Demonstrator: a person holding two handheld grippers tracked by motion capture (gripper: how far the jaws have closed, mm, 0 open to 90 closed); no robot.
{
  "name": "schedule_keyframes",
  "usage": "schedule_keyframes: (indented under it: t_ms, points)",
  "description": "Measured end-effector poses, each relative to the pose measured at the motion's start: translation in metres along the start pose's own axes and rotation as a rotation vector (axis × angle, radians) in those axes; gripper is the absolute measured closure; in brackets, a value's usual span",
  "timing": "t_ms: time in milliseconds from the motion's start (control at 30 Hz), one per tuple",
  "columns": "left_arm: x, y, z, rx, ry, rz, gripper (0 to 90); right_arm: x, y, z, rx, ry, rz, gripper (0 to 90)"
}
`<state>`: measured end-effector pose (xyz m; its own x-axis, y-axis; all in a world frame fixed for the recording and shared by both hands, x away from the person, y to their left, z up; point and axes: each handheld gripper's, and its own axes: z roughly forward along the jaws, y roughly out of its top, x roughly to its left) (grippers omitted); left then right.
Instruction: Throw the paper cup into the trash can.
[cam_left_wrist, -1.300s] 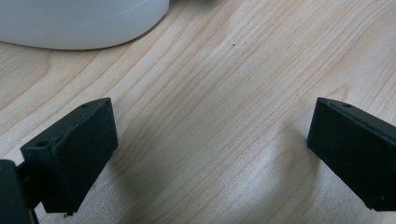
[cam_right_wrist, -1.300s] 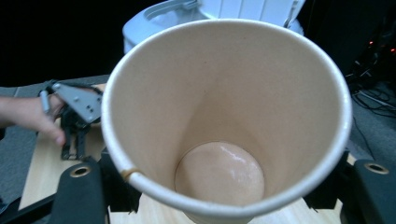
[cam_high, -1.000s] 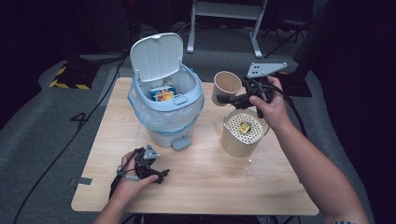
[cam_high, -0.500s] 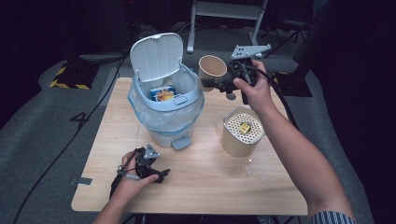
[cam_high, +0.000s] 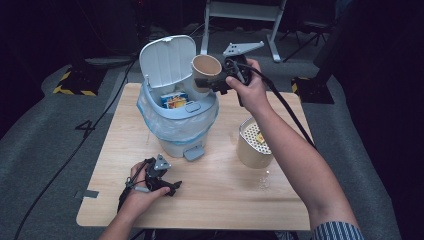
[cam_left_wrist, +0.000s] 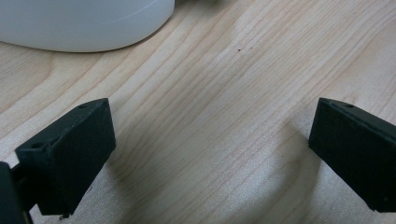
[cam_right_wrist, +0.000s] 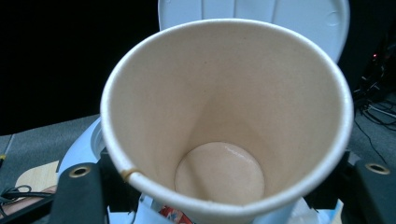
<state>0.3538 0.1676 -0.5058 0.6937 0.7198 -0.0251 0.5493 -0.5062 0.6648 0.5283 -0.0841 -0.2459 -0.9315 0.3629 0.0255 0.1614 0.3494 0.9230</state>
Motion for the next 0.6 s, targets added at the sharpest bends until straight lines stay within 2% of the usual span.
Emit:
schedule_keyframes:
  t_ms: [100, 200, 400, 600]
  points:
    - [0.0, 0.0, 0.0, 0.0, 0.0, 0.0, 0.8, 0.0, 0.002, 0.01, 0.021, -0.01, -0.005, 29.8]
    - [0.0, 0.0, 0.0, 0.0, 0.0, 0.0, 0.8, 0.001, 0.004, 0.02, 0.037, 0.001, 0.005, 29.7]
    - [0.0, 0.0, 0.0, 0.0, 0.001, 0.0, 0.8, 0.005, 0.007, 0.039, 0.104, 0.028, 0.014, 29.3]
    - [0.0, 0.0, 0.0, 0.002, 0.0, 0.0, 0.8, 0.008, 0.009, 0.049, 0.145, 0.007, -0.021, 29.0]
